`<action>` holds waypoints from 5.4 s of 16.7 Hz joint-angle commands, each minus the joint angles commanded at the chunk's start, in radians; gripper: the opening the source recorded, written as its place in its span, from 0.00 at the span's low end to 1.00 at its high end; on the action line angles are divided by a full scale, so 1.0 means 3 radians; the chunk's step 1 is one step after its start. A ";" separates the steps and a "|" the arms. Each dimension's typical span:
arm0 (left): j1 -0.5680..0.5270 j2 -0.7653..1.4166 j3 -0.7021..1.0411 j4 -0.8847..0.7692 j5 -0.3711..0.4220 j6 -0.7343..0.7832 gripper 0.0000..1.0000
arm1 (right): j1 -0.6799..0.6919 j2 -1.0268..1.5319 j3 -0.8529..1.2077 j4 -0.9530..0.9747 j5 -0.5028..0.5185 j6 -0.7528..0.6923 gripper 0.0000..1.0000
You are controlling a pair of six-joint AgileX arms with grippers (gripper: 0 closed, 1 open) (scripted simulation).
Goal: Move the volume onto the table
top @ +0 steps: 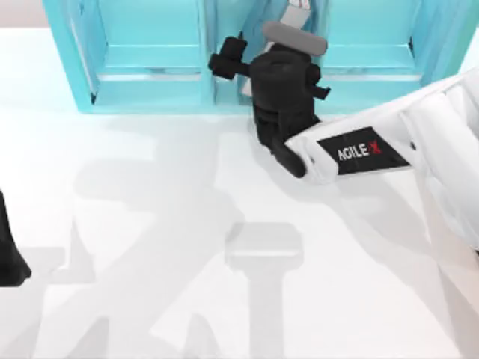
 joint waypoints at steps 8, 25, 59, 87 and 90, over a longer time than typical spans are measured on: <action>0.0000 0.0000 0.0000 0.0000 0.0000 0.0000 1.00 | 0.0000 0.0000 0.0000 0.0000 0.0000 0.0000 0.10; 0.0000 0.0000 0.0000 0.0000 0.0000 0.0000 1.00 | 0.0306 -0.0775 -0.0443 -0.0415 0.0294 0.0047 0.00; 0.0000 0.0000 0.0000 0.0000 0.0000 0.0000 1.00 | 0.1011 -0.2566 -0.2918 -0.0196 0.0403 -0.4704 0.00; 0.0000 0.0000 0.0000 0.0000 0.0000 0.0000 1.00 | 0.0944 -0.2291 -0.3571 0.0666 0.0135 -0.5967 0.00; 0.0000 0.0000 0.0000 0.0000 0.0000 0.0000 1.00 | 0.0941 -0.2265 -0.3580 0.0695 0.0135 -0.5964 0.00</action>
